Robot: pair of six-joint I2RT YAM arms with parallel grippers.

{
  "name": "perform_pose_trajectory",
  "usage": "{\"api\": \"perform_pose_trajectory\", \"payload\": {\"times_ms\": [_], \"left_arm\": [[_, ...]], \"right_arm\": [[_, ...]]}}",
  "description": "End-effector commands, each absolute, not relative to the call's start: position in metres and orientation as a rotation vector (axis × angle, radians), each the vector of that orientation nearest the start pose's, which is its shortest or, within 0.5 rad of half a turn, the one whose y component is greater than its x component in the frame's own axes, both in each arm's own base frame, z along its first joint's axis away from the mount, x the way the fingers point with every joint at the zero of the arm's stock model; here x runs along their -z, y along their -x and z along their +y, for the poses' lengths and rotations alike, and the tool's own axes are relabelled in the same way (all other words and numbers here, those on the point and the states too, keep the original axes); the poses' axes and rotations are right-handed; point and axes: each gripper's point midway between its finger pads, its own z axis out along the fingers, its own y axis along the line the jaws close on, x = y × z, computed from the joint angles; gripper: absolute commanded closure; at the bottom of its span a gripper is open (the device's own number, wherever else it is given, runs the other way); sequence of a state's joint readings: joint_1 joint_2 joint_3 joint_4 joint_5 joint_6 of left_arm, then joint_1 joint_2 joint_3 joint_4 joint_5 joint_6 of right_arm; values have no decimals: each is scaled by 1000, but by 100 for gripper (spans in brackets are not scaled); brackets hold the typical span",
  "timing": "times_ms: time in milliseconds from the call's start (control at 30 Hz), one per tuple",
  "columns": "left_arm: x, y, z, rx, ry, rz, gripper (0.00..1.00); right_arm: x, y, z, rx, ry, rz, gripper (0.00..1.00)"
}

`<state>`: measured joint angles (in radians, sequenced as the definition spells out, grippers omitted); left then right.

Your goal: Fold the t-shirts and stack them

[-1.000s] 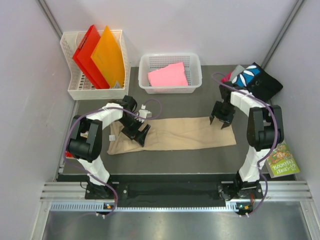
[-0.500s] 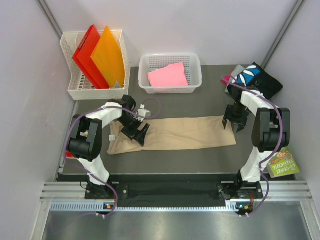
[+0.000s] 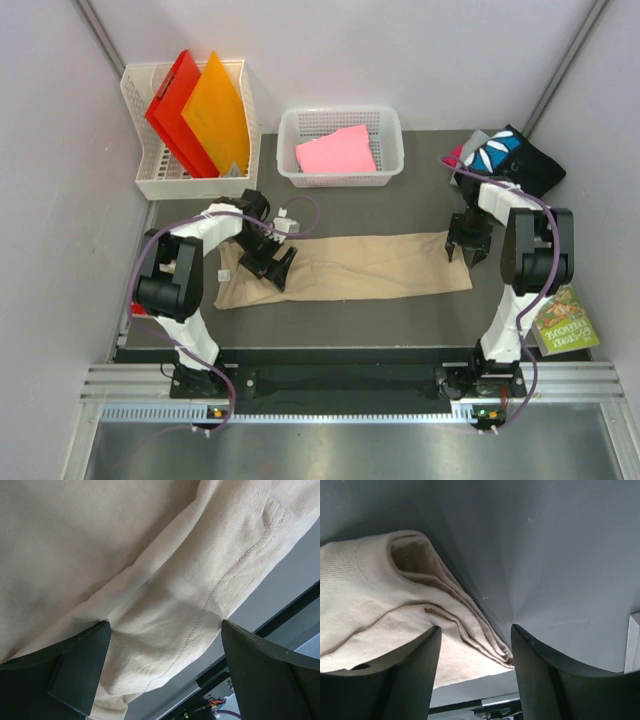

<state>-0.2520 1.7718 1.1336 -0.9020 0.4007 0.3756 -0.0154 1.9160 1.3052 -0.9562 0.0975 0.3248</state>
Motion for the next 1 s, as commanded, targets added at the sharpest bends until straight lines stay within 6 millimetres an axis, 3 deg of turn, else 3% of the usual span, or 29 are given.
{"api": "perform_pose_trajectory", "payload": {"times_ms": [0, 233, 433, 633, 700, 800, 967], "left_arm": [[-17, -250, -84, 396, -988, 2965, 1], [-18, -250, -80, 375, -1006, 2972, 1], [-18, -253, -79, 376, -997, 2976, 1], [-22, -256, -78, 363, -995, 2977, 1], [-24, -256, -78, 365, -995, 2975, 1], [-24, -256, -77, 365, -995, 2973, 1], [-25, -256, -75, 370, -994, 2970, 1]], "right_arm": [[-4, -331, -2, 44, -492, 3009, 43], [6, -325, 11, -73, -476, 3016, 51], [11, -315, 23, -163, -509, 3014, 68], [13, -316, 40, -302, -575, 2993, 98], [11, -315, 41, -312, -589, 2981, 100], [0, -312, 30, -215, -633, 2958, 100], [-29, -309, -10, 74, -692, 2910, 100]]}}
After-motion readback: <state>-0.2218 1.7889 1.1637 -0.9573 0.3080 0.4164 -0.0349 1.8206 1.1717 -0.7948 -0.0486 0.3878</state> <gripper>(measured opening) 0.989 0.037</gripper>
